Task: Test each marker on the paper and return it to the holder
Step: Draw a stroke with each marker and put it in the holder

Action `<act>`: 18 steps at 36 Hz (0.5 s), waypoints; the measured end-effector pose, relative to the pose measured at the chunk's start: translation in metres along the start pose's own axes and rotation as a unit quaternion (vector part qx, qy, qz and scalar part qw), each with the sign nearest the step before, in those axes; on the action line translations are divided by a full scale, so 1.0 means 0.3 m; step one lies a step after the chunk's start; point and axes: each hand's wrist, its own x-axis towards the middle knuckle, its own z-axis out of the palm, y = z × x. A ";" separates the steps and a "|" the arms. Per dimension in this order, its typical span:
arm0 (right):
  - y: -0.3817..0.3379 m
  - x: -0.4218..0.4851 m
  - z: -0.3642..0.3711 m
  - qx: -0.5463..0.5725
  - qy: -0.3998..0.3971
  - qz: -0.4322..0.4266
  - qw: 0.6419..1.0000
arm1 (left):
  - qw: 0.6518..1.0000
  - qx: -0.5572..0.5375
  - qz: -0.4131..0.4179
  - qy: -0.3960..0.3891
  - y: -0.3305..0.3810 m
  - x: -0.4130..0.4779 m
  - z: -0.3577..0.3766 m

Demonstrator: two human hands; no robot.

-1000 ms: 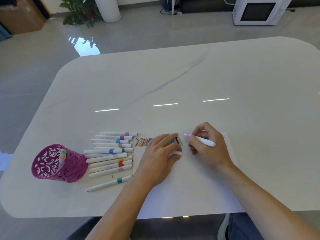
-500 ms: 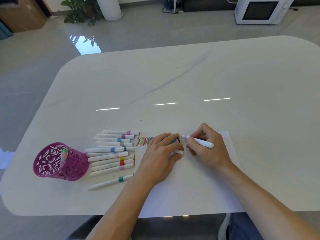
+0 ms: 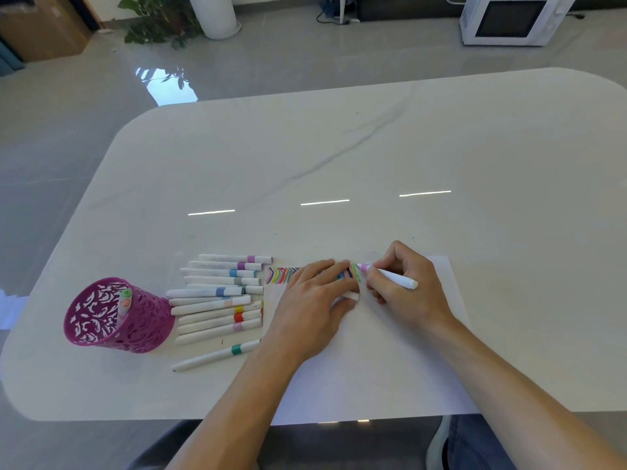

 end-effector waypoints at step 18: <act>-0.049 0.002 0.005 -0.044 -0.010 0.008 0.999 | 0.998 0.043 0.041 -0.001 0.001 -0.007 -0.003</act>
